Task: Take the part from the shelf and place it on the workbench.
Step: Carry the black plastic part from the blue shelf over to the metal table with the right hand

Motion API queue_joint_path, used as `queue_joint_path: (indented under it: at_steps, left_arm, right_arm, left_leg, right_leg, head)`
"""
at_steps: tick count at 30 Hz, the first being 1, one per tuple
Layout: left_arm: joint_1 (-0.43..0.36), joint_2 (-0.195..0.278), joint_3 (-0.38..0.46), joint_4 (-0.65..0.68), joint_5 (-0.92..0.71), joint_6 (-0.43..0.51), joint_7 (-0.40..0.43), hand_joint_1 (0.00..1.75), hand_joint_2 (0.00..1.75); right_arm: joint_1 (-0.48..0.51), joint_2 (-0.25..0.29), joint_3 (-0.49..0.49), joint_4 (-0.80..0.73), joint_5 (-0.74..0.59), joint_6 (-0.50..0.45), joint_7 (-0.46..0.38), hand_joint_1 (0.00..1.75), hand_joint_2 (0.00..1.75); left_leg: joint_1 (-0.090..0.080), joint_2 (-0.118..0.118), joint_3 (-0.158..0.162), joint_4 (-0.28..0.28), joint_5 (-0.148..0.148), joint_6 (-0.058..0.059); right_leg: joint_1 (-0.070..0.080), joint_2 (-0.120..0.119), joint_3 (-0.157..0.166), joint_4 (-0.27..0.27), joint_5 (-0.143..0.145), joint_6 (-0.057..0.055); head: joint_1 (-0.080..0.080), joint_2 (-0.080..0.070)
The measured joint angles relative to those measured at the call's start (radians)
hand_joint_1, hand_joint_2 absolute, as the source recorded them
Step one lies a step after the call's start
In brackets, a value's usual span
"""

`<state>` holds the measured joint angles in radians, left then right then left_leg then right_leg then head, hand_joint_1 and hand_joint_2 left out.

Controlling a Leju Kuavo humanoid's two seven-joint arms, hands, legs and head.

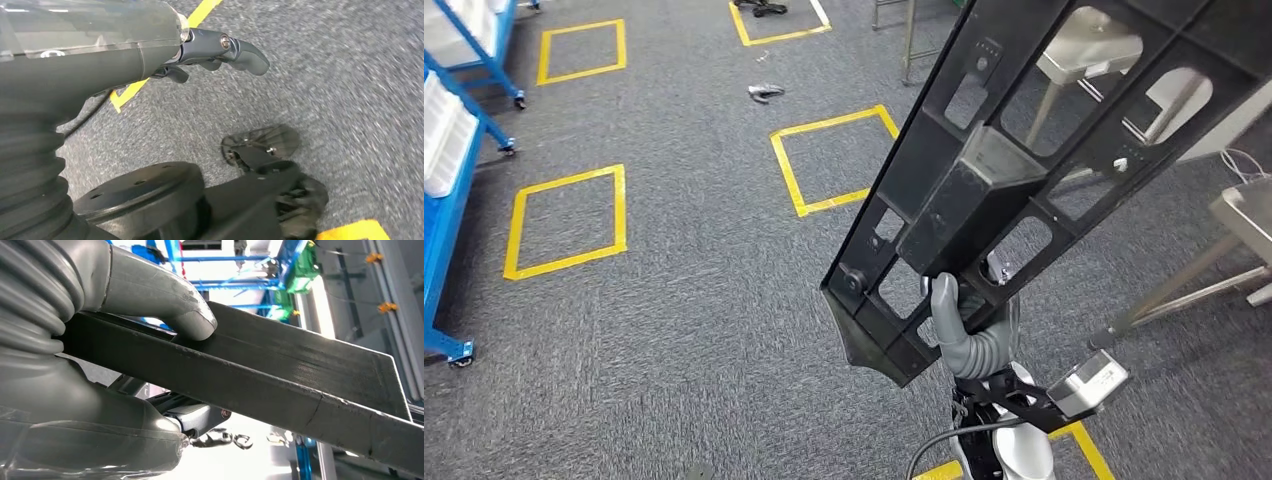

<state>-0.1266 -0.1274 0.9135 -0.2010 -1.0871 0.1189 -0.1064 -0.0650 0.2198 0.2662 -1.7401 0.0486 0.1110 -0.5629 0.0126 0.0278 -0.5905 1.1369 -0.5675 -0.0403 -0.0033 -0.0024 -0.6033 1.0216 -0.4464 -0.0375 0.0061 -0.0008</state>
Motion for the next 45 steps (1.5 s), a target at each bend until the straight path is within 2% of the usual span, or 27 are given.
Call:
queue_joint_path:
  at_steps: [2,3,4,7,9,11,12,14,15,17,19,20,22,24,26,27,29,31,32,34,36,37,39,40,42,43,45]
  left_arm:
    - [0.004,0.0,0.0,0.0,-0.002,0.0,0.0,0.0,1.75]
    - [0.006,0.0,0.0,0.0,-0.002,-0.001,0.0,0.0,1.75]
    - [0.007,0.0,0.0,0.0,-0.002,-0.001,0.0,0.0,1.75]
    - [0.007,0.001,0.0,0.0,-0.003,0.001,0.0,0.0,1.75]
    - [0.007,0.002,0.0,0.0,-0.003,0.002,0.0,0.0,1.75]
    - [0.005,0.002,0.0,0.0,-0.004,0.003,0.0,0.0,1.75]
    - [0.003,0.001,0.0,0.0,-0.004,0.002,0.0,0.0,1.75]
    - [0.003,0.0,0.0,0.0,-0.005,0.001,0.002,0.0,1.75]
    - [0.004,0.0,0.0,0.0,-0.006,0.0,0.004,0.0,1.75]
    - [0.006,0.0,0.0,0.0,-0.006,0.0,0.009,0.0,1.75]
    - [0.008,-0.001,0.0,0.0,-0.008,0.004,0.014,0.0,1.75]
    - [0.008,-0.003,0.0,0.0,-0.011,0.006,0.015,0.0,1.75]
    - [0.008,-0.006,0.0,0.0,-0.017,0.012,0.018,0.0,1.75]
    - [0.008,-0.009,0.0,0.0,-0.021,0.018,0.021,0.0,1.75]
    - [0.007,-0.011,0.0,0.0,-0.023,0.024,0.025,0.0,1.75]
    - [0.007,-0.012,0.0,0.0,-0.022,0.029,0.027,0.0,1.75]
    - [0.009,-0.016,0.0,0.0,-0.021,0.043,0.03,0.0,1.75]
    - [0.014,-0.019,0.0,0.0,-0.017,0.052,0.031,0.0,1.75]
    - [0.018,-0.02,0.0,0.0,-0.016,0.055,0.032,0.0,1.75]
    - [0.023,-0.023,0.0,0.0,-0.015,0.056,0.033,0.0,1.75]
    - [0.025,-0.025,0.001,0.0,-0.017,0.055,0.039,0.0,1.75]
    - [0.027,-0.027,0.001,0.0,-0.02,0.051,0.047,0.0,1.75]
    - [0.031,-0.031,0.001,0.001,-0.029,0.036,0.071,0.0,1.75]
    - [0.031,-0.034,0.001,0.001,-0.033,0.028,0.085,0.0,1.75]
    - [0.027,-0.04,0.0,0.001,-0.037,0.014,0.103,0.0,1.75]
    - [0.025,-0.042,0.0,0.001,-0.036,0.01,0.106,0.0,1.75]
    - [0.028,-0.045,0.001,0.001,-0.03,0.006,0.104,0.0,1.75]
  right_arm:
    - [0.002,0.0,0.002,0.001,0.001,0.0,0.0,1.75,1.75]
    - [0.003,0.0,0.003,0.001,0.001,0.0,0.0,1.75,1.75]
    - [0.004,0.0,0.003,0.002,0.002,0.0,0.0,1.75,1.75]
    - [0.005,0.0,0.005,0.002,0.003,0.0,0.0,1.75,1.75]
    - [0.004,0.0,0.007,0.005,0.003,0.0,0.0,1.75,1.75]
    - [0.004,0.0,0.007,0.008,0.003,0.0,0.0,1.75,1.75]
    - [0.003,0.0,0.007,0.009,0.003,0.0,-0.001,1.75,1.75]
    - [0.0,0.0,0.007,0.009,0.003,-0.001,-0.002,1.75,1.75]
    - [-0.002,0.0,0.007,0.009,0.004,-0.001,-0.002,1.75,1.75]
    - [-0.003,0.0,0.007,0.009,0.004,-0.002,-0.002,1.75,1.75]
    - [-0.002,-0.001,0.007,0.009,0.005,-0.003,-0.002,1.75,1.75]
    - [-0.003,-0.002,0.007,0.009,0.005,-0.004,-0.002,1.75,1.75]
    - [-0.004,-0.002,0.007,0.008,0.01,-0.008,-0.001,1.75,1.75]
    - [-0.004,-0.002,0.007,0.007,0.015,-0.016,0.0,1.75,1.75]
    - [-0.002,-0.002,0.007,0.006,0.016,-0.026,0.001,1.75,1.75]
    - [0.001,-0.003,0.007,0.005,0.017,-0.031,0.002,1.75,1.75]
    - [0.005,-0.003,0.007,0.002,0.018,-0.039,0.005,1.75,1.75]
    - [0.007,-0.003,0.007,0.0,0.021,-0.043,0.006,1.75,1.75]
    - [0.009,-0.003,0.007,0.0,0.023,-0.045,0.007,1.75,1.75]
    - [0.014,-0.003,0.007,0.0,0.028,-0.056,0.014,1.75,1.75]
    - [0.018,-0.003,0.007,0.0,0.033,-0.072,0.021,1.75,1.75]
    - [0.02,-0.003,0.007,0.0,0.035,-0.079,0.023,1.75,1.75]
    - [0.026,-0.003,0.006,-0.004,0.041,-0.091,0.03,1.75,1.75]
    - [0.031,-0.004,0.006,-0.007,0.045,-0.095,0.035,1.75,1.75]
    - [0.045,-0.006,0.004,-0.017,0.051,-0.1,0.044,1.75,1.75]
    - [0.052,-0.007,0.003,-0.02,0.053,-0.102,0.047,1.75,1.75]
    - [0.061,-0.011,0.001,-0.023,0.054,-0.105,0.051,1.75,1.75]
  left_leg:
    - [0.0,-0.017,-0.065,0.128,-0.045,0.0]
    - [0.0,-0.019,-0.082,0.154,-0.043,0.001]
    - [0.0,-0.021,-0.08,0.138,-0.02,0.005]
    - [-0.002,-0.064,-0.006,-0.052,0.086,0.027]
    - [-0.005,-0.09,0.023,-0.12,0.103,0.036]
    - [-0.008,-0.08,0.029,-0.13,0.106,0.041]
    - [-0.007,-0.071,0.031,-0.137,0.11,0.045]
    - [-0.002,-0.05,0.037,-0.15,0.117,0.055]
    - [-0.003,-0.04,0.038,-0.152,0.118,0.057]
    - [-0.003,-0.016,0.037,-0.151,0.116,0.06]
    - [-0.003,0.009,0.037,-0.149,0.113,0.058]
    - [-0.002,0.02,0.038,-0.148,0.111,0.056]
    - [-0.005,0.038,0.041,-0.142,0.103,0.047]
    - [-0.009,0.053,0.043,-0.137,0.096,0.036]
    - [-0.01,0.072,0.047,-0.136,0.091,0.024]
    - [-0.008,0.07,0.048,-0.133,0.086,0.018]
    - [-0.003,0.037,0.032,-0.085,0.05,0.009]
    - [0.0,-0.007,-0.023,0.037,-0.016,0.004]
    - [0.0,-0.015,-0.053,0.102,-0.041,0.002]
    - [0.001,-0.019,-0.079,0.149,-0.038,0.001]
    - [0.003,-0.031,-0.042,0.055,0.03,0.003]
    - [0.005,-0.051,-0.014,-0.011,0.059,0.006]
    - [0.008,-0.086,0.024,-0.099,0.087,0.013]
    - [0.007,-0.092,0.028,-0.109,0.085,0.017]
    - [0.005,-0.078,0.03,-0.115,0.09,0.03]
    - [0.005,-0.069,0.032,-0.12,0.093,0.038]
    - [0.007,-0.046,0.036,-0.129,0.099,0.051]
  right_leg:
    - [0.003,0.023,0.0,0.002,0.0,-0.004]
    - [0.005,0.036,0.0,0.003,-0.001,-0.004]
    - [0.007,0.049,0.001,0.004,-0.001,-0.005]
    - [0.01,0.085,0.003,0.006,-0.001,-0.003]
    - [0.006,0.102,-0.001,0.007,0.001,0.006]
    - [0.002,0.116,-0.006,0.005,0.004,0.02]
    - [0.002,0.106,-0.008,0.009,0.001,0.026]
    - [0.004,0.058,-0.031,0.058,-0.033,0.037]
    - [0.003,0.031,-0.054,0.108,-0.062,0.042]
    - [-0.004,0.015,-0.116,0.232,-0.116,0.051]
    - [-0.013,0.009,-0.133,0.265,-0.108,0.059]
    - [-0.016,0.002,-0.111,0.224,-0.08,0.062]
    - [-0.015,-0.038,-0.039,0.089,-0.022,0.061]
    - [-0.008,-0.064,-0.002,0.013,-0.006,0.053]
    - [-0.004,-0.047,-0.004,0.006,-0.008,0.041]
    - [-0.005,-0.037,-0.004,0.004,-0.007,0.035]
    - [-0.01,-0.017,-0.001,-0.001,-0.002,0.023]
    - [-0.011,0.003,-0.001,-0.002,-0.001,0.015]
    - [-0.011,0.014,-0.001,-0.001,-0.001,0.014]
    - [-0.01,0.039,-0.001,0.002,-0.002,0.014]
    - [-0.01,0.064,-0.001,0.006,-0.003,0.016]
    - [-0.01,0.076,-0.002,0.009,-0.004,0.019]
    - [-0.009,0.096,-0.008,0.014,-0.005,0.03]
    - [-0.009,0.103,-0.011,0.014,-0.003,0.036]
    - [-0.014,0.114,-0.014,0.013,0.0,0.05]
    - [-0.014,0.105,-0.016,0.017,-0.004,0.056]
    - [-0.012,0.061,-0.042,0.074,-0.042,0.064]
  head:
    - [-0.001,0.0]
    - [-0.001,0.0]
    - [-0.001,0.0]
    - [0.0,0.0]
    - [0.0,0.0]
    - [-0.001,0.0]
    - [-0.001,0.0]
    - [0.001,0.0]
    - [0.002,0.0]
    - [0.003,0.0]
    - [0.003,0.0]
    - [0.003,0.0]
    - [0.003,0.0]
    - [0.002,0.0]
    - [0.001,0.0]
    - [0.001,0.0]
    - [0.0,0.0]
    - [-0.002,0.0]
    - [-0.002,0.0]
    - [-0.002,0.0]
    - [-0.002,0.0]
    - [-0.002,0.0]
    - [-0.002,0.0]
    - [-0.002,0.0]
    - [-0.001,0.0]
    - [-0.001,0.0]
    - [0.002,0.0]
